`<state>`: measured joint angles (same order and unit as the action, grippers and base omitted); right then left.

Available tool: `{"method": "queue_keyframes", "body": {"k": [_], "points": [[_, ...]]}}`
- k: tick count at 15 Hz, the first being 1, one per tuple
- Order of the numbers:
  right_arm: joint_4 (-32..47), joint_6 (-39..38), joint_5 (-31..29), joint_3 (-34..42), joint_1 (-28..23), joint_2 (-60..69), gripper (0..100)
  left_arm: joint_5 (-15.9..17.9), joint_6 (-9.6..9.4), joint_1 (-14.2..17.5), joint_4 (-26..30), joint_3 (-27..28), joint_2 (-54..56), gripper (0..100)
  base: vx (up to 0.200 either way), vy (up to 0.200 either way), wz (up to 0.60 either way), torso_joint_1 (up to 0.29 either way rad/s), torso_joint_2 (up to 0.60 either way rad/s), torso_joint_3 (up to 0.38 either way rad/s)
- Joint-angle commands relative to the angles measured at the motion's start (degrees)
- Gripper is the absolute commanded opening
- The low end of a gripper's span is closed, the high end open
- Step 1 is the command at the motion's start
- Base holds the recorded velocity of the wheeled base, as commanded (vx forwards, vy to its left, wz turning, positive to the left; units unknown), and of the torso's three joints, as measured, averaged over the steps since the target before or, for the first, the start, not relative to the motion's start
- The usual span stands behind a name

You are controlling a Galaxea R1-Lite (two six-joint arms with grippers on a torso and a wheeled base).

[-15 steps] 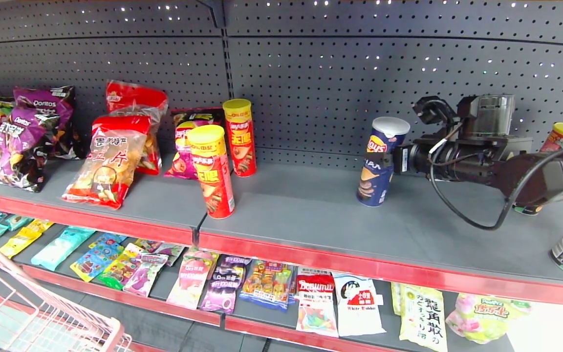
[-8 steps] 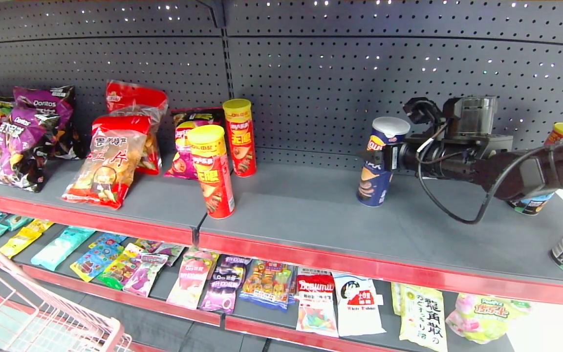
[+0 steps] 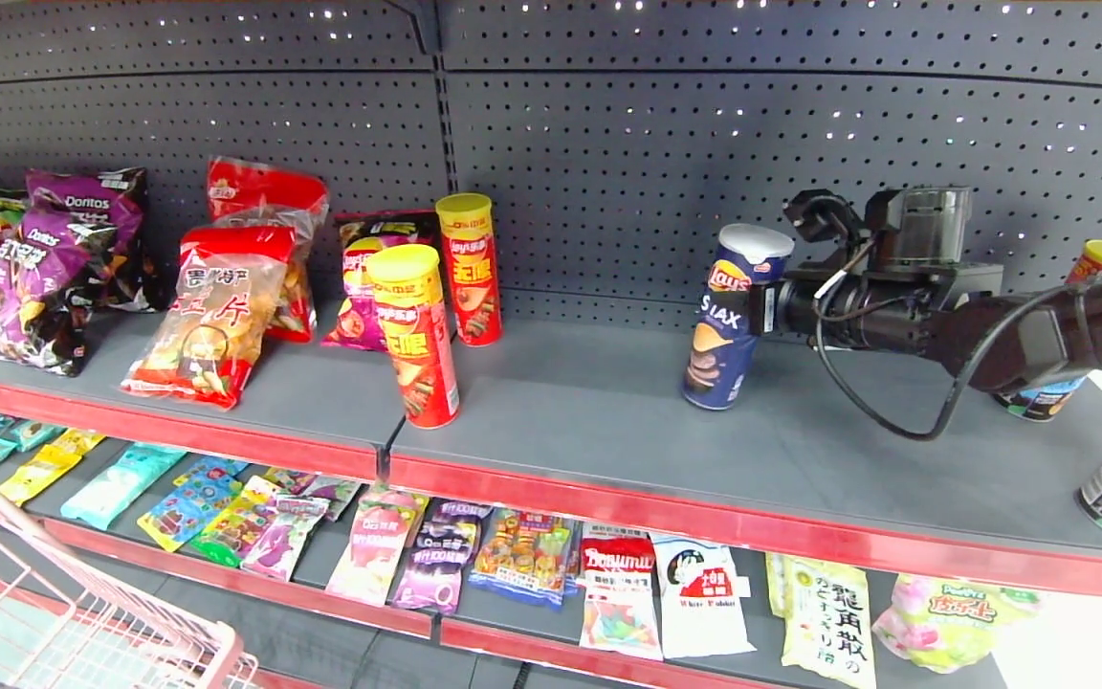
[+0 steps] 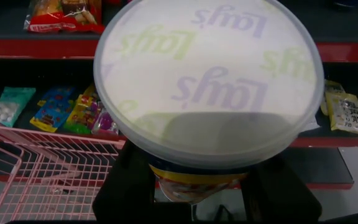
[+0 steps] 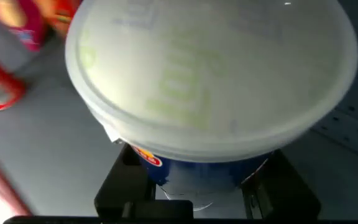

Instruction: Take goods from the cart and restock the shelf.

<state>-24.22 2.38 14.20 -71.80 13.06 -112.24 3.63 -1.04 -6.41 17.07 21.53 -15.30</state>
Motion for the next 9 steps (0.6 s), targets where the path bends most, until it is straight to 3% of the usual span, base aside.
{"method": "queue_keyframes", "body": {"k": [1, 4, 7, 9], "points": [[0.40, 0.17, 5.57, 3.25, 0.04, 8.09, 0, 0.06, -0.02, 0.00, -0.02, 0.00, 0.01, 0, 0.000, 0.000, 0.00, 0.000, 0.00, 0.000], [0.32, 2.46, 8.91, 8.96, -0.31, 13.01, 0, 0.15, -0.02, -0.09, -0.02, 0.00, 0.01, 0, 0.000, 0.000, 0.00, 0.000, 0.00, 0.000], [0.40, 14.67, 21.13, 11.33, -4.18, 14.15, 0, 0.15, -0.02, -0.09, -0.02, 0.00, -0.08, 0, 0.000, 0.000, 0.00, 0.000, 0.00, 0.000], [0.49, 16.34, 22.27, 12.83, -4.09, 14.24, 0, 0.15, -0.02, -0.09, -0.10, 0.09, 0.01, 0, 0.000, 0.000, 0.00, 0.000, 0.00, 0.000]]}}
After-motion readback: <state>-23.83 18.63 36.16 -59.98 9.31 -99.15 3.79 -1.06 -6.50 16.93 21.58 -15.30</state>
